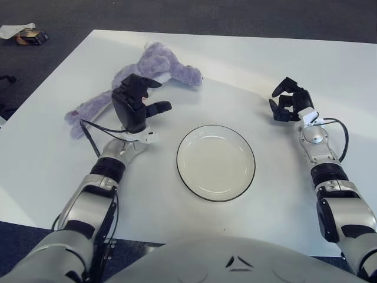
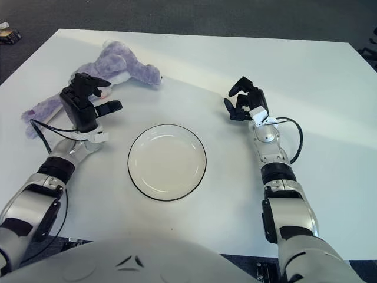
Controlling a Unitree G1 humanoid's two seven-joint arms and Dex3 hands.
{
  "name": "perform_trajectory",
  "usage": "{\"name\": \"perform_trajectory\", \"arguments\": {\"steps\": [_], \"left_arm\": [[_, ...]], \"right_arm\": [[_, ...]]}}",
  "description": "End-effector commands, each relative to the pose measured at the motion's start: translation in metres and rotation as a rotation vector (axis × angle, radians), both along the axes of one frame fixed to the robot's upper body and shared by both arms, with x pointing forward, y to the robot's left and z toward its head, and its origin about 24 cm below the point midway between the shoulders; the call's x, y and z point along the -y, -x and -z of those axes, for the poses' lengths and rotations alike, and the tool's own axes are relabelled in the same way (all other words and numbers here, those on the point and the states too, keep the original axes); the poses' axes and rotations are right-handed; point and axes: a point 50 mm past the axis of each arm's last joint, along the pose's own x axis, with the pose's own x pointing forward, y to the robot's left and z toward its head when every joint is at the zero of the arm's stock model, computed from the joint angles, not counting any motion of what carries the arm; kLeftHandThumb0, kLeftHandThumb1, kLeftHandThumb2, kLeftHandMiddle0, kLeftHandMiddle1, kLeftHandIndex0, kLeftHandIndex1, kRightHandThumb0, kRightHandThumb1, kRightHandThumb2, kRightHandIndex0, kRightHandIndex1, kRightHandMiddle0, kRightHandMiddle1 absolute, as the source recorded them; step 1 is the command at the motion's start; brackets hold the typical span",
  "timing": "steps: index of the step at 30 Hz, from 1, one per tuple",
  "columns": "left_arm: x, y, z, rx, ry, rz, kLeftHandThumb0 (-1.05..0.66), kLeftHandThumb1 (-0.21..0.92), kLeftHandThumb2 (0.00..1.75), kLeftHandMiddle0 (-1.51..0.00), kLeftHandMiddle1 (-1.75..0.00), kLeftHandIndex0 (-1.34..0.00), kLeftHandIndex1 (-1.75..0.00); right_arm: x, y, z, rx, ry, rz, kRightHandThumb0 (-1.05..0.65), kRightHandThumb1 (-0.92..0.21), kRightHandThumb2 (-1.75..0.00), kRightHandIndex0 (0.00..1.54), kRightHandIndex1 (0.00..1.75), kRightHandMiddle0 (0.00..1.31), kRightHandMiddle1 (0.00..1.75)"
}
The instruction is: Put the doll into the plate.
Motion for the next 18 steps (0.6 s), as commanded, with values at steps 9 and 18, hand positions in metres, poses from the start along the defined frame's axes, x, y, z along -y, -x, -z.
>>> {"name": "perform_trajectory", "arguments": {"steps": [9,18], "left_arm": [[-0.031,0.009,-0.006,-0.189,-0.225,-0.217,-0.4,0.61,0.91,-0.61,-1.63,-0.41,-1.71],[-0.042,0.0,-0.014,-0.32,-0.352,-0.301,-0.68,0.66,0.71,-0.18,-0.81,-0.04,-1.19]], "right_arm": [[-0.002,0.008,0.025,-0.111,-0.004,0.018,-0.44,-0.45,-1.14,1.07,1.75,0.51,1.75],[-0.004,0.009,0.025,-0.104,-0.005,0.011,-0.44,-0.46,-1.14,1.07,1.75,0.5,1.75]]}}
